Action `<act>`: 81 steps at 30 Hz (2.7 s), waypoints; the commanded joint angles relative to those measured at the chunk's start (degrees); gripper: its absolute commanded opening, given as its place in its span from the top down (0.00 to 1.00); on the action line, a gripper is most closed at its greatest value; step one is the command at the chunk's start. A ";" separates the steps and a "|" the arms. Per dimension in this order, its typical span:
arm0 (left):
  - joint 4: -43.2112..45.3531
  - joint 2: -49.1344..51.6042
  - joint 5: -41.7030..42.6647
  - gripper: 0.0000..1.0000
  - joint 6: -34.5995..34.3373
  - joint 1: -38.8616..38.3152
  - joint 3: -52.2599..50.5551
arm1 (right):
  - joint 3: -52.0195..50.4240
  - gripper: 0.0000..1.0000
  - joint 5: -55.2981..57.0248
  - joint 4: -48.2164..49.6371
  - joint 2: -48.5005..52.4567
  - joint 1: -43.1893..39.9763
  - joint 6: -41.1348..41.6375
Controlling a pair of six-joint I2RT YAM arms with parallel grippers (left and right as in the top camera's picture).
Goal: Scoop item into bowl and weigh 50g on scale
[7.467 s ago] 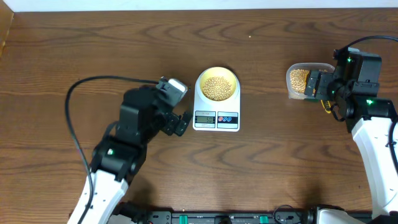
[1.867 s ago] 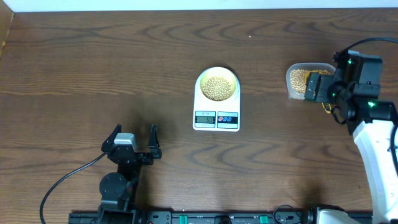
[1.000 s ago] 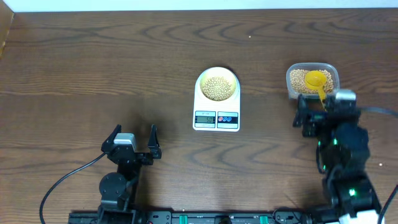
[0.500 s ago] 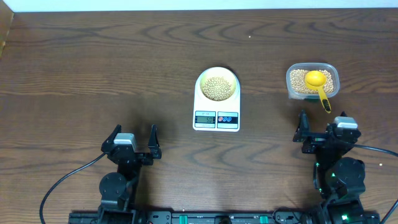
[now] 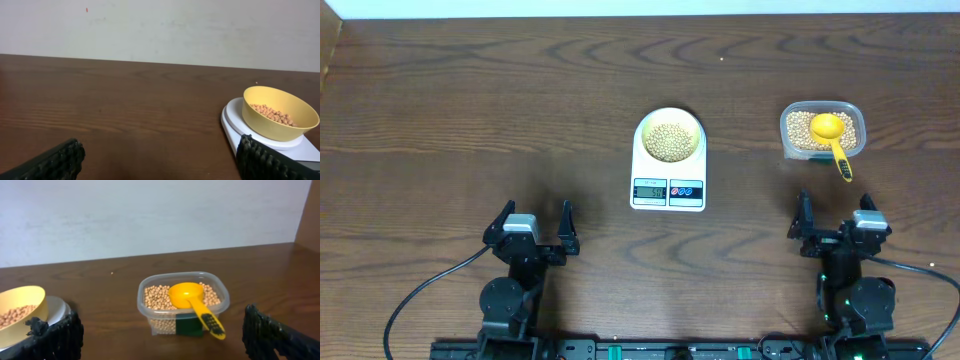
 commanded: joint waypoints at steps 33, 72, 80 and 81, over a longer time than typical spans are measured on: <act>-2.38 -0.39 -0.59 0.01 -0.72 0.28 -0.87 | -0.09 0.01 -3.56 -8.00 -5.46 -10.64 -8.44; -2.38 -0.39 -0.61 0.01 -0.72 0.28 -0.87 | -0.07 0.01 -2.75 -7.78 -5.46 -6.12 -6.95; -2.38 -0.39 -0.59 0.01 -0.72 0.28 -0.87 | -0.07 0.01 -2.78 -7.78 -5.46 -6.12 -6.95; -2.38 -0.39 -0.59 0.01 -0.72 0.28 -0.87 | -0.07 0.01 -2.75 -7.78 -5.46 -6.12 -6.95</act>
